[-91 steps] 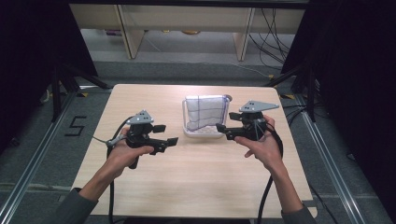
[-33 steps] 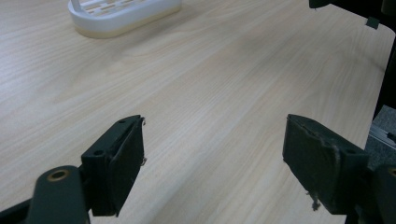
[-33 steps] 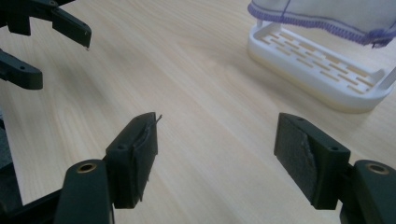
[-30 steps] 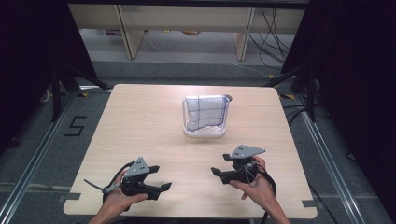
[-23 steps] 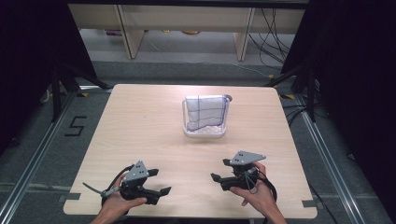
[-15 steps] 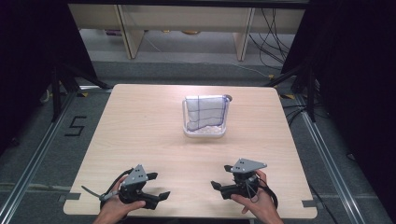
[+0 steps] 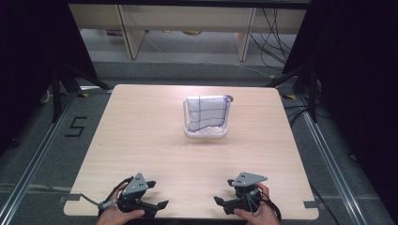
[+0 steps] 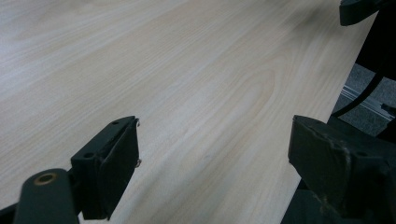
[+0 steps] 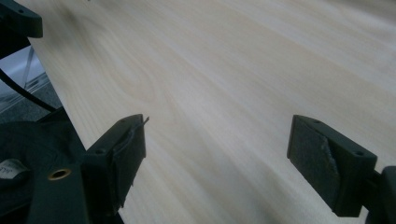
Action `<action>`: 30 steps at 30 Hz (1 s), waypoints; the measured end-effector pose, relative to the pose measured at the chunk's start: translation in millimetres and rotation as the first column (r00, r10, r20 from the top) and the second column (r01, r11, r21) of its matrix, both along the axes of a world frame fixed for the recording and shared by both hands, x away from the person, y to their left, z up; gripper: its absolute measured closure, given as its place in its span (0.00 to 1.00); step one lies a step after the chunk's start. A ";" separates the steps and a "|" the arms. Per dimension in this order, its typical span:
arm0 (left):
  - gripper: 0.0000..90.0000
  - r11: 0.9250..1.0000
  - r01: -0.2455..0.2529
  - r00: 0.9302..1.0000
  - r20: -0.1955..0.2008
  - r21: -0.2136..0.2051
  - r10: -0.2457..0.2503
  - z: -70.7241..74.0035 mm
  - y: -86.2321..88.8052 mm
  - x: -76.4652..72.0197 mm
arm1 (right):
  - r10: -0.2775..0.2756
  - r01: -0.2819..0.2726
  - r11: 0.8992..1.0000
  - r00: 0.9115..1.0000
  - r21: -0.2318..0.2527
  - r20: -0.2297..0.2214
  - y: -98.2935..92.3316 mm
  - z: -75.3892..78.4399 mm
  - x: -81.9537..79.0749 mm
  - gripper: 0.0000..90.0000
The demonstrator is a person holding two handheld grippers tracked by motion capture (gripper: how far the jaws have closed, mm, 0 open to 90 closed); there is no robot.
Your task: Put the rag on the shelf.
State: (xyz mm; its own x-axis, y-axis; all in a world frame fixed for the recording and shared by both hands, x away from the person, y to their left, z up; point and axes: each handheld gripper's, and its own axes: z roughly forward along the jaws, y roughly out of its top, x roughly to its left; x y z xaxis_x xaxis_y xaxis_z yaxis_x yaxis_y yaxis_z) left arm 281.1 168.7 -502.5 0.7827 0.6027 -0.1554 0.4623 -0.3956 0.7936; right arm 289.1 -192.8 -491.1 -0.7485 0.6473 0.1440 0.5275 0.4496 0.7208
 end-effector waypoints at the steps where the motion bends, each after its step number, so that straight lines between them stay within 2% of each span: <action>1: 0.18 1.000 0.003 1.000 -0.007 0.007 -0.003 0.1 0.4 -0.8 | -0.002 0.002 1.000 1.000 -0.004 -0.005 -0.2 -1.3 -1.6 0.21; 2: 0.18 1.000 -0.012 1.000 0.007 0.001 0.012 -1.5 -0.8 -2.1 | -0.007 0.007 1.000 1.000 -0.018 -0.023 -0.4 -1.7 -3.8 0.21; 3: 0.18 1.000 0.005 1.000 0.001 0.027 -0.005 -0.1 0.8 -2.5 | 0.007 -0.007 1.000 1.000 -0.021 -0.010 -0.2 -3.3 -4.3 0.21; 4: 0.18 1.000 -0.003 1.000 -0.003 0.003 0.004 -0.8 -0.7 -4.0 | 0.015 -0.015 0.999 1.000 -0.032 -0.010 -0.1 -3.1 -5.6 0.21; 5: 0.18 1.000 -0.005 1.000 -0.009 0.000 0.005 -1.1 -0.8 -4.8 | 0.008 -0.009 0.999 1.000 -0.040 -0.008 0.0 -3.2 -6.4 0.20; 6: 0.18 0.999 0.011 1.000 0.007 0.038 -0.011 -0.5 1.6 -4.0 | 0.006 -0.006 0.999 1.000 -0.039 -0.010 0.1 -3.1 -7.2 0.20; 7: 0.18 0.999 0.011 1.000 0.004 0.038 -0.011 -0.5 1.7 -4.3 | 0.007 -0.008 0.999 1.000 -0.039 -0.007 0.0 -3.2 -7.3 0.20; 10: 0.18 1.000 -0.010 1.000 0.004 0.004 0.010 -1.3 -0.2 -3.7 | 0.007 -0.007 0.999 1.000 -0.043 -0.004 -0.2 -3.6 -6.9 0.20; 11: 0.18 1.000 -0.010 1.000 0.013 0.006 0.010 -1.7 0.1 -2.2 | 0.008 -0.008 0.999 1.000 -0.045 -0.005 0.0 -3.7 -7.0 0.20; 15: 0.18 1.000 0.001 1.000 0.002 0.020 -0.001 -0.9 1.6 -0.8 | 0.010 -0.010 0.999 1.000 -0.041 0.000 1.2 -3.7 -7.5 0.20; 21: 0.18 1.000 -0.018 1.000 0.005 0.011 0.018 -1.9 0.1 -1.4 | 0.025 -0.025 0.999 1.000 -0.045 0.001 2.2 -3.9 -7.4 0.20; 22: 0.18 1.000 -0.018 1.000 0.006 0.012 0.018 -2.0 0.1 -1.3 | 0.008 -0.009 0.999 1.000 -0.041 -0.020 3.2 -3.5 -9.4 0.21; 24: 0.18 1.000 -0.018 1.000 0.006 0.013 0.018 -2.1 0.2 -1.2 | 0.025 -0.025 0.999 1.000 -0.046 0.001 2.2 -3.9 -7.4 0.21; 28: 0.19 0.999 -0.017 0.999 0.033 0.027 0.016 -1.0 1.2 -0.4 | 0.018 -0.019 0.999 1.000 -0.048 -0.014 2.2 -4.0 -7.8 0.21; 29: 0.19 0.999 -0.013 0.999 0.038 0.044 0.011 -0.3 1.9 -0.2 | 0.017 -0.018 0.999 1.000 -0.046 -0.016 2.4 -3.9 -8.0 0.21; 30: 0.19 0.999 -0.016 0.999 0.035 0.037 0.015 -0.6 1.8 -0.3 | 0.023 -0.024 0.999 1.000 -0.043 -0.009 2.6 -4.2 -7.5 0.21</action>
State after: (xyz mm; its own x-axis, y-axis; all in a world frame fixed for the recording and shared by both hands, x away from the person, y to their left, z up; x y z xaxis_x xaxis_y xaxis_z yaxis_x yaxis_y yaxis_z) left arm 280.9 170.5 -503.1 0.7775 0.6200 -0.1058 0.4414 -0.4181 0.7940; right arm 281.6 -190.2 -495.3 -0.7625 0.6352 0.1230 0.5226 0.4927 0.6958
